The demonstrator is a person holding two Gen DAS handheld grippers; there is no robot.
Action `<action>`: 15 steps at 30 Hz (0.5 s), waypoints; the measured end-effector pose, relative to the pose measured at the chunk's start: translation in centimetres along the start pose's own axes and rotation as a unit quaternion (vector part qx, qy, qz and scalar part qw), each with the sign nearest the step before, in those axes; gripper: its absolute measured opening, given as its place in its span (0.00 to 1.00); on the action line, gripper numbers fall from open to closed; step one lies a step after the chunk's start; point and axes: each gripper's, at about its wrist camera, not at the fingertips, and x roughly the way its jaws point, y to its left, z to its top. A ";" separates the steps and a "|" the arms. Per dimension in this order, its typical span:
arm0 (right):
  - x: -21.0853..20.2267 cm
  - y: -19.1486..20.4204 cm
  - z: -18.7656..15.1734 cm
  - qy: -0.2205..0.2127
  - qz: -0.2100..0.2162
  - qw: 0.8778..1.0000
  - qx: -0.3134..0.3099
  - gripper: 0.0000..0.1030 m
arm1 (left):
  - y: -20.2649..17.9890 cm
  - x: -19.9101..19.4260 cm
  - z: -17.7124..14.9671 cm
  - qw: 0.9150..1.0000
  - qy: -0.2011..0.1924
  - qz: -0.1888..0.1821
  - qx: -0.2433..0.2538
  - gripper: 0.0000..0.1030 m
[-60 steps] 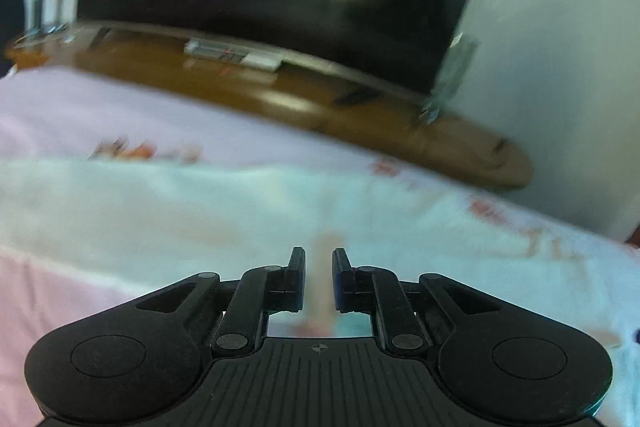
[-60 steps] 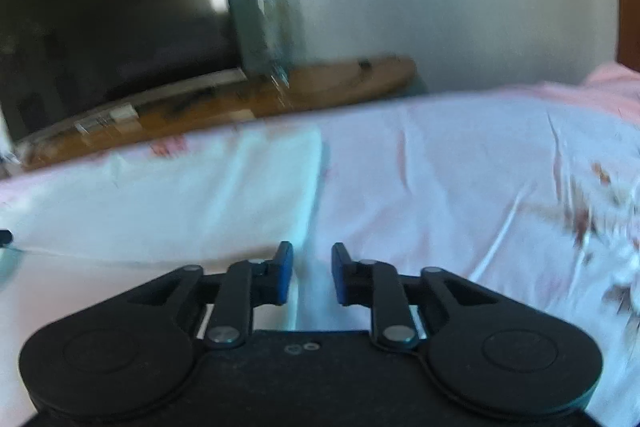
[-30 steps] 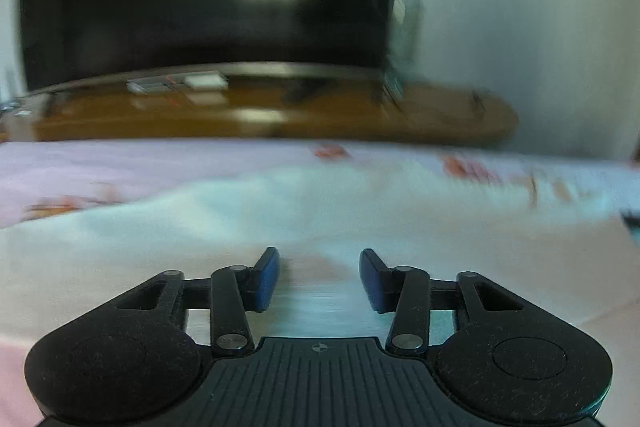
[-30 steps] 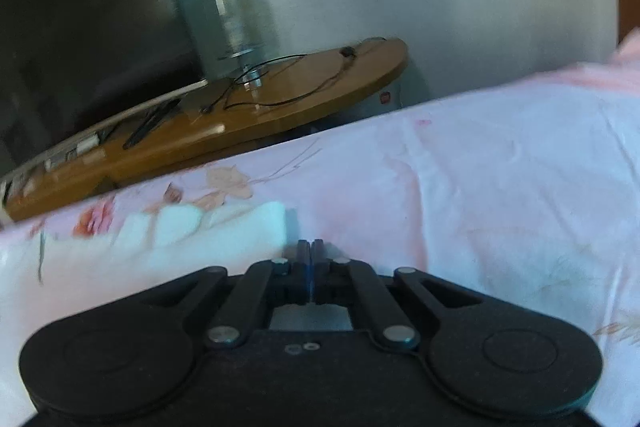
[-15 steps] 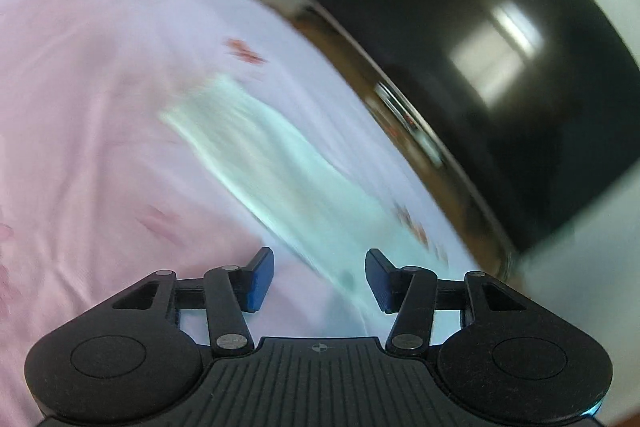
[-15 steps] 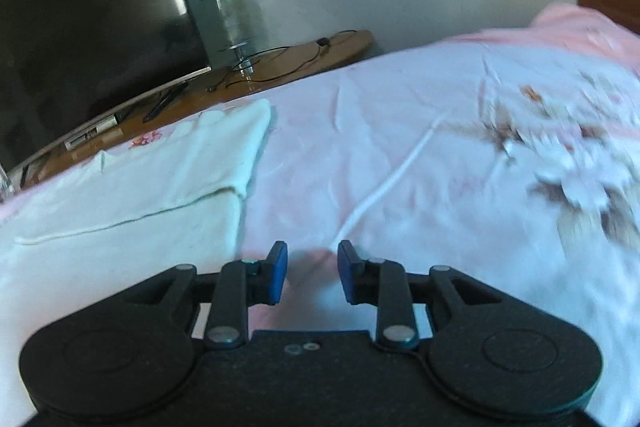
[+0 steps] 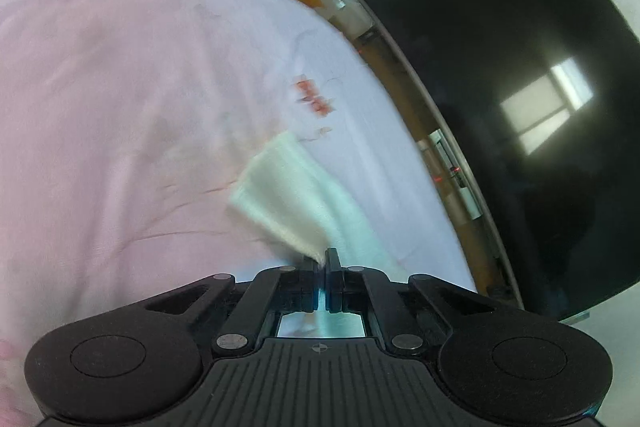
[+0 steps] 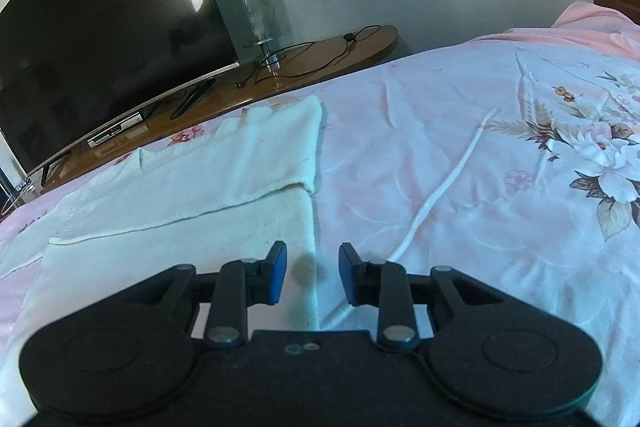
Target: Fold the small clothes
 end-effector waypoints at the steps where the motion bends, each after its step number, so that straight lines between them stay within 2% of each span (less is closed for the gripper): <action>1: 0.2 0.0 0.1 0.001 -0.001 1.000 -0.001 0.28 | -1.5 -0.2 -0.2 1.000 -0.005 -0.012 0.024 0.03; 4: 0.3 0.0 0.3 -0.002 -0.004 1.000 0.004 0.28 | -8.1 -0.5 -2.0 0.991 0.002 -0.073 0.111 0.03; 5: 0.4 0.0 0.5 -0.004 -0.004 1.000 0.006 0.28 | -10.7 -0.6 -3.4 0.985 0.009 -0.094 0.144 0.03; 7: 0.5 0.0 0.6 -0.006 -0.003 1.000 0.010 0.28 | -15.9 -0.6 -6.9 0.968 0.031 -0.138 0.209 0.03; 8: 0.4 0.1 0.7 -0.008 -0.003 1.000 0.010 0.28 | -18.4 -0.6 -8.9 0.956 0.045 -0.156 0.244 0.03; 11: 0.2 0.2 0.8 -0.013 0.001 1.000 0.014 0.28 | -25.3 -0.9 -16.8 0.913 0.088 -0.198 0.345 0.03; 12: 0.2 0.0 0.9 -0.014 0.002 1.000 0.016 0.28 | -27.3 -0.9 -20.0 0.896 0.103 -0.207 0.379 0.03; 14: -0.1 -0.3 0.9 -0.017 0.000 1.000 0.020 0.28 | -29.8 -1.1 -25.4 0.866 0.129 -0.223 0.428 0.03; 15: -0.3 -0.6 0.8 -0.018 -0.001 1.000 0.025 0.28 | -30.9 -1.4 -28.5 0.848 0.143 -0.231 0.455 0.03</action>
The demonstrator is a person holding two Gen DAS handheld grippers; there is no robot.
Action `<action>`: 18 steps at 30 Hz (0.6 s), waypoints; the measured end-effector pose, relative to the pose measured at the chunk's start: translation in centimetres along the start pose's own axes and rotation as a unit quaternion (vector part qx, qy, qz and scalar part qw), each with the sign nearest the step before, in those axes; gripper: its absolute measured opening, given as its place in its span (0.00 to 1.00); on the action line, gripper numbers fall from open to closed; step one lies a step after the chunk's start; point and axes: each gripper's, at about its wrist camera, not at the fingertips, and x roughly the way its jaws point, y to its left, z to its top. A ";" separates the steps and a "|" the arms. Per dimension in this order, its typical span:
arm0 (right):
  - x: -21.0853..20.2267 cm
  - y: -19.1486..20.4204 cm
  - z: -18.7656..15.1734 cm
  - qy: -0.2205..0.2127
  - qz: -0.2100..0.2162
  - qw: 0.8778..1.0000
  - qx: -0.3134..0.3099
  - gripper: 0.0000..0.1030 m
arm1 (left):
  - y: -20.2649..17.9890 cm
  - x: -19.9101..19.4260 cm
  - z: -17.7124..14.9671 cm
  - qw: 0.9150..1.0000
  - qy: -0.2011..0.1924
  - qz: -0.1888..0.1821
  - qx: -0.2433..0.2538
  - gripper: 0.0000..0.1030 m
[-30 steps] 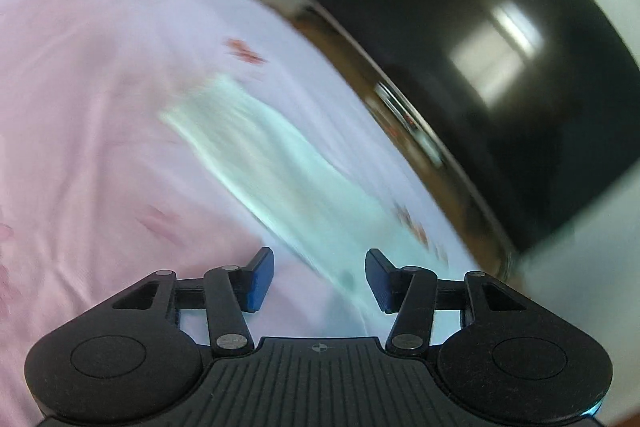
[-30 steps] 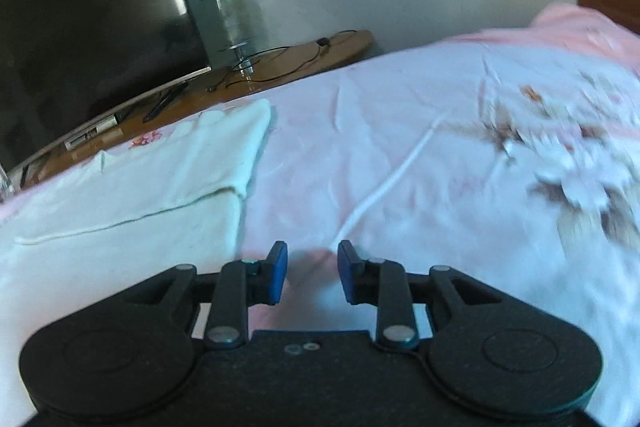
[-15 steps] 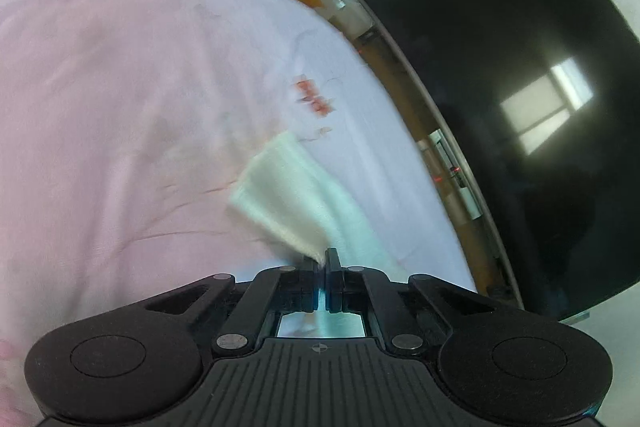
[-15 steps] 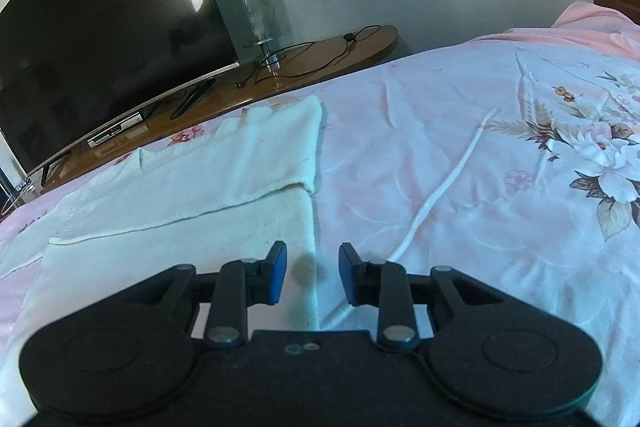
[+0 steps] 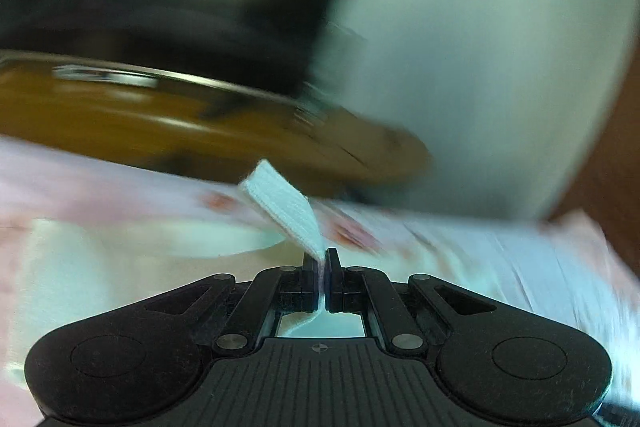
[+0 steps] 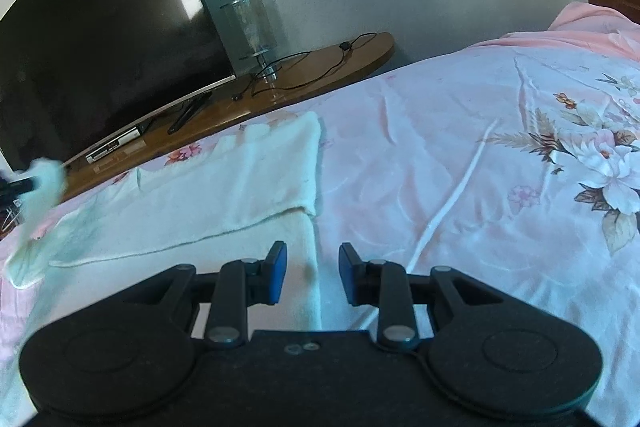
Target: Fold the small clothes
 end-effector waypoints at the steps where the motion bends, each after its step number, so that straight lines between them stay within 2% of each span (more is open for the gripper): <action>1: -0.2 -0.3 0.0 -0.001 -0.002 1.000 0.005 0.28 | -2.3 1.1 -0.8 1.000 0.012 -0.008 0.022 0.03; 3: -0.7 -1.0 0.1 -0.004 -0.007 1.000 0.016 0.28 | -6.0 3.3 -2.5 0.997 0.043 -0.030 0.055 0.03; 5: -1.0 -1.7 0.1 -0.004 -0.011 1.000 0.026 0.29 | -8.0 5.2 -4.0 0.993 0.077 -0.059 0.063 0.03; 6: -1.1 -1.9 0.1 -0.003 -0.011 1.000 0.029 0.30 | -8.9 5.8 -4.8 0.991 0.093 -0.057 0.071 0.04; 8: -1.2 -2.1 0.3 -0.004 -0.007 0.999 0.032 0.32 | -9.7 4.7 -5.6 0.993 0.077 -0.046 0.081 0.29; 9: -1.3 -2.1 0.5 -0.007 -0.001 0.999 0.034 0.34 | -9.6 3.4 -5.7 0.994 0.057 -0.040 0.081 0.59; 10: -1.3 -2.0 0.7 -0.011 0.008 0.999 0.035 0.35 | -8.6 2.3 -5.2 0.996 0.034 -0.024 0.077 0.68; 13: -0.5 -0.9 1.5 -0.012 0.039 0.998 0.040 0.40 | -3.9 -1.8 -4.9 0.999 0.001 0.020 0.051 0.67; 15: 0.9 0.0 2.0 -0.002 0.069 0.996 0.053 0.40 | -0.2 -3.9 -5.4 0.997 -0.014 0.070 0.041 0.66; 17: 3.0 0.9 2.5 0.012 0.098 0.992 0.074 0.40 | 3.3 -5.6 -6.0 0.993 -0.008 0.115 0.026 0.63; 18: 3.9 1.3 2.7 0.020 0.109 0.990 0.086 0.40 | 5.1 -6.0 -6.3 0.992 -0.001 0.127 0.012 0.63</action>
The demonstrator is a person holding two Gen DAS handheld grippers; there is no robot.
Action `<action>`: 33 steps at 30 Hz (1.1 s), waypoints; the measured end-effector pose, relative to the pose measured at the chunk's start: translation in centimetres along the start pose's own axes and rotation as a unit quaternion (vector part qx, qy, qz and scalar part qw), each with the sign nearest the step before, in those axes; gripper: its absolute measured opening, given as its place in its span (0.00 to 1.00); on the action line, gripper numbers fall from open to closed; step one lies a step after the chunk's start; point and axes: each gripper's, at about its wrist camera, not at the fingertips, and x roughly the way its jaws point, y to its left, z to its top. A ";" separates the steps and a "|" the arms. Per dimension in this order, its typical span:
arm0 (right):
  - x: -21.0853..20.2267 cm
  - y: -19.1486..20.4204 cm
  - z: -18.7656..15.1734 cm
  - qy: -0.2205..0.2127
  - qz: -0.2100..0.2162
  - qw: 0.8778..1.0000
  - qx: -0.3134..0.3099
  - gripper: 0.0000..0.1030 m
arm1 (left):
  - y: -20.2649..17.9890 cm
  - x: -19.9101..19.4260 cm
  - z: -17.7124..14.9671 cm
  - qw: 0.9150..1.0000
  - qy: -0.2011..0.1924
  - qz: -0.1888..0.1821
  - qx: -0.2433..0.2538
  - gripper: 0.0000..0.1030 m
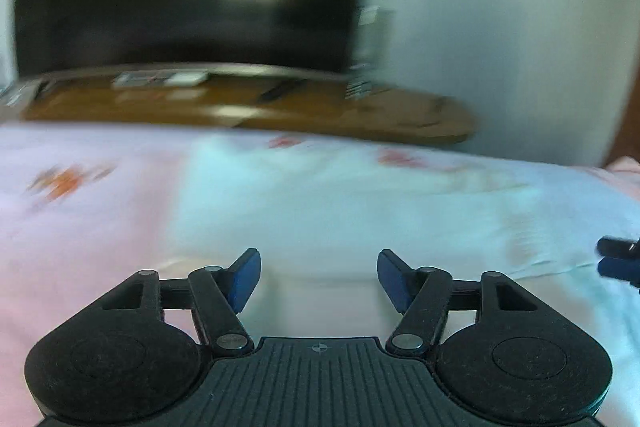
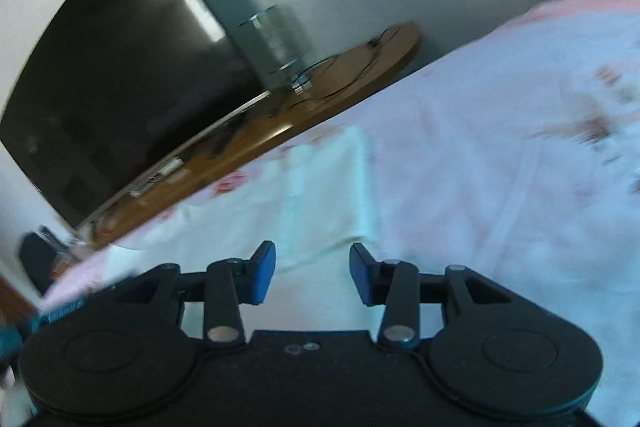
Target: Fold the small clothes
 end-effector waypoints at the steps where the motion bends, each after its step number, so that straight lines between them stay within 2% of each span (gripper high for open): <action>1: 1.3 0.1 0.2 0.012 0.012 1.000 0.015 0.40 | 1.6 0.0 -0.4 1.000 0.009 0.014 -0.006 0.62; 4: 4.5 0.2 0.5 0.033 0.014 0.998 0.043 0.40 | 4.5 0.2 -1.3 0.999 0.025 0.040 -0.013 0.62; 8: 6.6 0.9 0.8 0.038 0.010 0.998 0.038 0.35 | 5.8 1.6 -1.5 0.999 0.034 0.037 -0.020 0.62; 9: 6.9 1.3 0.9 0.038 0.008 0.999 0.030 0.31 | 5.4 2.1 -1.1 0.999 0.030 0.034 -0.020 0.62; 13: 7.2 2.1 1.2 0.036 -0.001 0.999 -0.011 0.08 | 5.4 3.7 -1.3 0.999 0.032 0.034 -0.020 0.61; 15: 6.3 2.5 1.5 0.013 -0.002 0.999 -0.033 0.07 | 5.0 4.0 -1.2 0.999 0.031 0.040 0.001 0.56; 19: 3.4 2.0 2.6 -0.043 -0.019 0.998 -0.050 0.07 | 5.3 3.9 -1.1 0.999 0.029 0.026 -0.005 0.43; 20: 3.3 1.4 2.7 -0.034 -0.022 0.998 -0.048 0.07 | 5.1 3.9 -1.2 0.999 0.028 0.025 0.002 0.41; 22: 3.8 0.8 2.6 -0.018 -0.030 0.998 -0.050 0.07 | 4.6 3.9 -1.2 0.999 0.029 0.021 0.013 0.30; 24: 3.8 0.3 2.3 -0.013 -0.032 0.998 -0.051 0.07 | 4.4 3.9 -1.0 0.999 0.033 0.012 0.009 0.23; 33: 3.0 0.0 1.9 -0.018 -0.042 0.998 -0.052 0.07 | 4.6 3.8 -1.1 0.999 0.037 0.005 -0.002 0.22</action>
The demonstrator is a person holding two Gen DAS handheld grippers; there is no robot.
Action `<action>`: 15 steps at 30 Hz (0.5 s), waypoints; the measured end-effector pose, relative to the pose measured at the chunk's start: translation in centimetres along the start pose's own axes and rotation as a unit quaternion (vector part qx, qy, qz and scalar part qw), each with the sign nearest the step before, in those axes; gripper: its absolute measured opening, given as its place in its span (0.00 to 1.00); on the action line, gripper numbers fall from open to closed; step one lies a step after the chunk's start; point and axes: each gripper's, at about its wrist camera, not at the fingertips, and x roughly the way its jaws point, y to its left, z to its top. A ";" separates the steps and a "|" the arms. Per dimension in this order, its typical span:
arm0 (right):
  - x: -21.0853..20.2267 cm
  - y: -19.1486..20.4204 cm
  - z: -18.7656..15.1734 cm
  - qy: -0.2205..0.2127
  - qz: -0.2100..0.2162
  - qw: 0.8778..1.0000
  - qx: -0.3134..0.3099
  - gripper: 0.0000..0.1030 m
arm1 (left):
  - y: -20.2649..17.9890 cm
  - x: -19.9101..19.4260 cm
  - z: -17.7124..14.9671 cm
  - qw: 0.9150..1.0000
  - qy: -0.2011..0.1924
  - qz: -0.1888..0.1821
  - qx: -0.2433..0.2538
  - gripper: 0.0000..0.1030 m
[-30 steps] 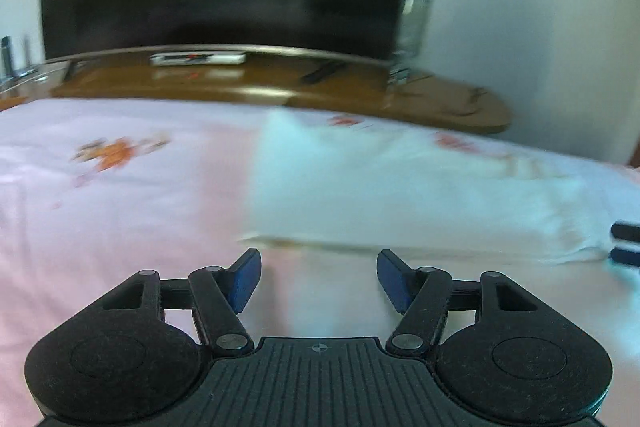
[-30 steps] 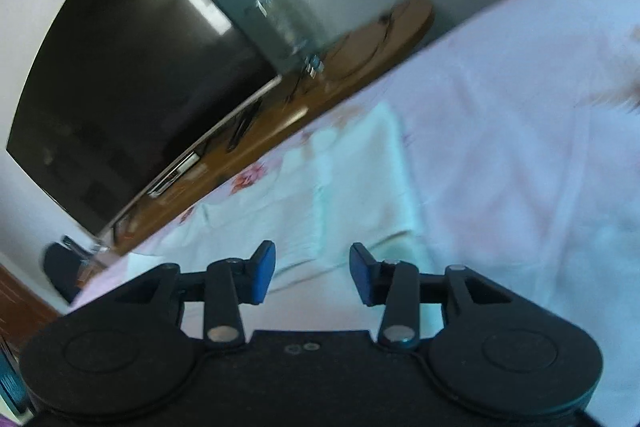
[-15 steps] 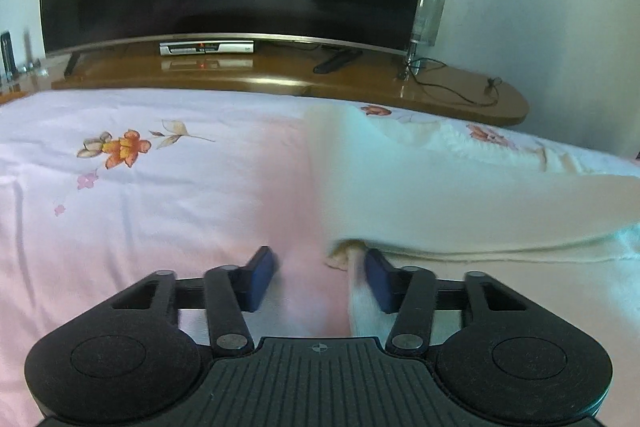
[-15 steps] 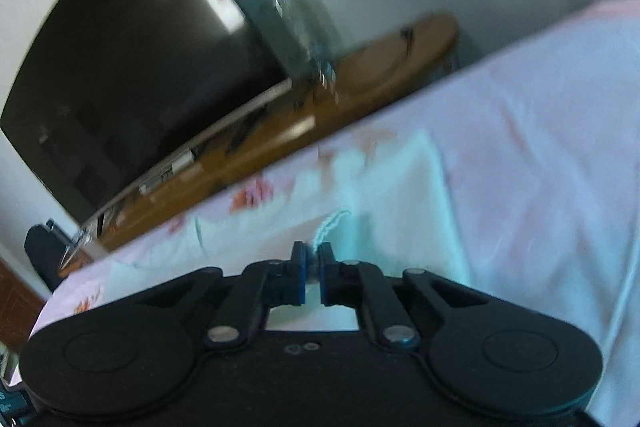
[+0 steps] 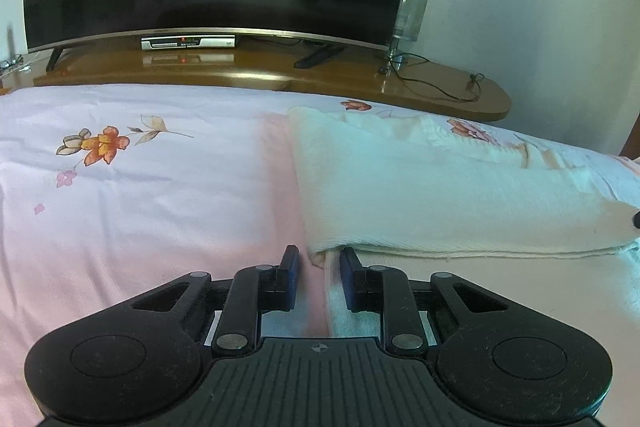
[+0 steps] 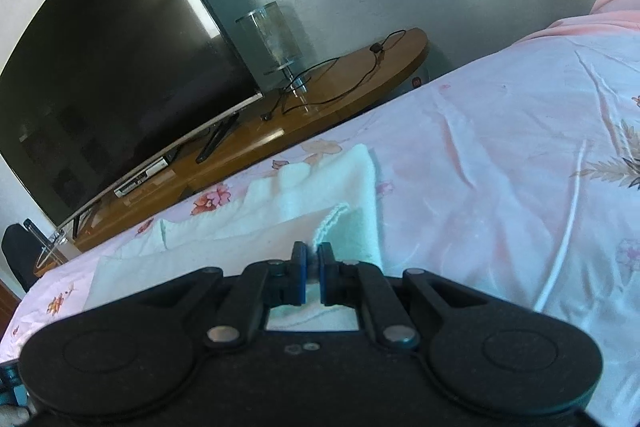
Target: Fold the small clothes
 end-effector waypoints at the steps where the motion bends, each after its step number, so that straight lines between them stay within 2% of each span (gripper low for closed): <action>1: 0.0 -0.1 0.0 -0.001 -0.002 1.000 -0.001 0.07 | 0.0 0.0 0.0 1.000 0.000 0.001 0.000 0.22; 8: 1.0 -1.5 -0.2 0.010 -0.024 1.000 0.000 0.07 | -0.1 0.0 -0.1 1.000 0.001 0.001 0.001 0.22; 15: 1.3 -2.1 -0.8 0.016 -0.029 0.999 0.006 0.07 | 0.0 -0.2 0.0 1.000 0.006 -0.003 0.000 0.22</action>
